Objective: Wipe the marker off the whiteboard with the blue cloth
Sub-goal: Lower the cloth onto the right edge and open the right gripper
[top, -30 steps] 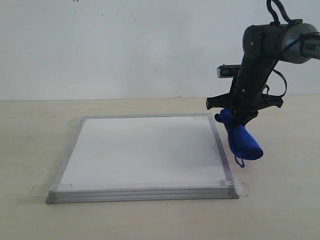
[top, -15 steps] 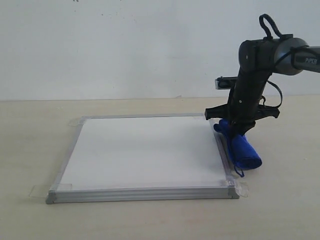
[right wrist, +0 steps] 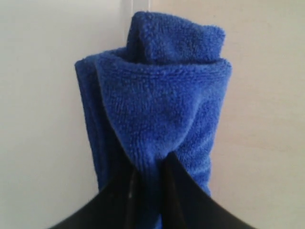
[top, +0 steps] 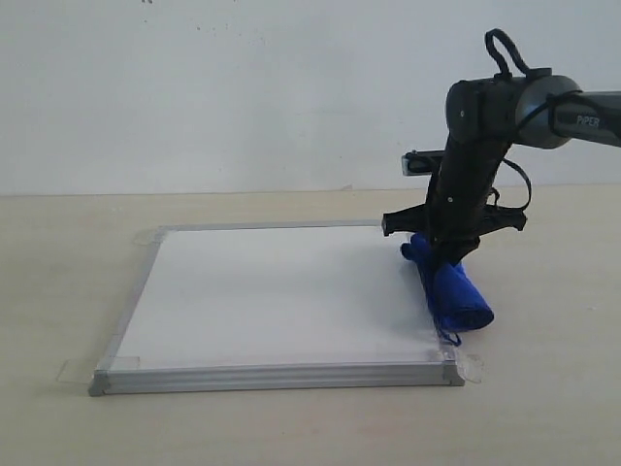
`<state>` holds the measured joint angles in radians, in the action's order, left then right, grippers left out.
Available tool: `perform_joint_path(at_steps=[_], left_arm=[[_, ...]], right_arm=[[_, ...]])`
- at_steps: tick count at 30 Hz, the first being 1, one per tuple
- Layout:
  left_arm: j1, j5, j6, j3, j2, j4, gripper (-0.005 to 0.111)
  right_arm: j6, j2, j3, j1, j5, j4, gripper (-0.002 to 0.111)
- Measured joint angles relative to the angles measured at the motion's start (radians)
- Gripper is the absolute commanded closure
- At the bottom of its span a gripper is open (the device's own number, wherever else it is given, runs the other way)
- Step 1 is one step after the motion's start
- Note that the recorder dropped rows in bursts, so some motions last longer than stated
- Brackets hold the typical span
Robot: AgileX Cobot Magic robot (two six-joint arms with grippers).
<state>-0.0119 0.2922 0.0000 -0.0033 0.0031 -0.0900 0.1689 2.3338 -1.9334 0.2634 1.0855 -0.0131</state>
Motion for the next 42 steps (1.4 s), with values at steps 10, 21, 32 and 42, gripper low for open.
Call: perform_joint_path(at_steps=[10, 21, 32, 42], left_arm=[[0.0, 0.0, 0.0, 0.0, 0.0, 0.0, 0.103], [0.0, 0.0, 0.0, 0.0, 0.0, 0.0, 0.103], [0.0, 0.0, 0.0, 0.0, 0.0, 0.0, 0.103], [0.0, 0.0, 0.0, 0.0, 0.0, 0.0, 0.103]], right_arm=[[0.05, 0.0, 0.0, 0.004, 0.018, 0.138, 0.109], [0.056, 0.001, 0.0, 0.004, 0.018, 0.091, 0.109], [0.056, 0.019, 0.0, 0.004, 0.016, 0.091, 0.109], [0.056, 0.019, 0.0, 0.004, 0.016, 0.101, 0.109]])
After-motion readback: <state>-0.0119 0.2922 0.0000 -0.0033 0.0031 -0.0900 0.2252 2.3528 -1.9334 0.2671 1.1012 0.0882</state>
